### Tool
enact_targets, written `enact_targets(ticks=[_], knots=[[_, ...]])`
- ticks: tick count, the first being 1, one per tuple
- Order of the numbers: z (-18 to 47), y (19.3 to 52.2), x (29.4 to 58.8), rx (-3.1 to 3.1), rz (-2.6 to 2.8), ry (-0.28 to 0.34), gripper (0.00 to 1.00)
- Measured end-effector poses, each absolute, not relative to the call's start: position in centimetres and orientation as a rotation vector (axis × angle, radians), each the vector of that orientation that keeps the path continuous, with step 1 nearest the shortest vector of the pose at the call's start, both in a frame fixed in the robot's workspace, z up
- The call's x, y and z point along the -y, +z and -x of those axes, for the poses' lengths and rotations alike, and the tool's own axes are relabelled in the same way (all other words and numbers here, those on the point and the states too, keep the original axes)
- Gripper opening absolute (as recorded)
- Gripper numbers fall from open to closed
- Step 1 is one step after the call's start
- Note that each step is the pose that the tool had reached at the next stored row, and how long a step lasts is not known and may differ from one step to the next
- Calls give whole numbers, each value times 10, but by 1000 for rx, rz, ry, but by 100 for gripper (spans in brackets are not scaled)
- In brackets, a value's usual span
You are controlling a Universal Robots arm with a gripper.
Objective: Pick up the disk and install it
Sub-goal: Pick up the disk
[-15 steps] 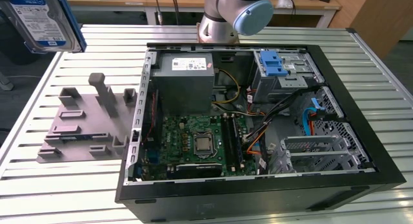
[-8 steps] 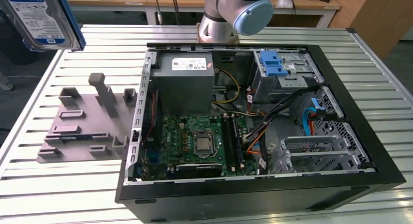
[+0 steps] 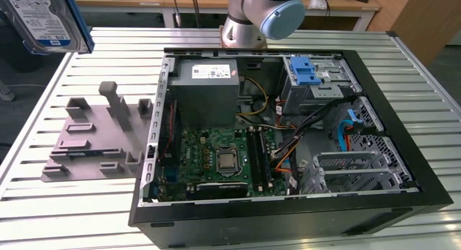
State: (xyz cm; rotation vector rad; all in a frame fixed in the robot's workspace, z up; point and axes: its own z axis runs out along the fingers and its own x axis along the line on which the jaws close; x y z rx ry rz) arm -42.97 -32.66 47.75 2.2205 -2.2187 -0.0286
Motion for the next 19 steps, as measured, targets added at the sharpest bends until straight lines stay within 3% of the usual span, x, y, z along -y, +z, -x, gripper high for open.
enact_targets(ticks=[19], knots=[[430,492,327,2220,-2221,-28,36]])
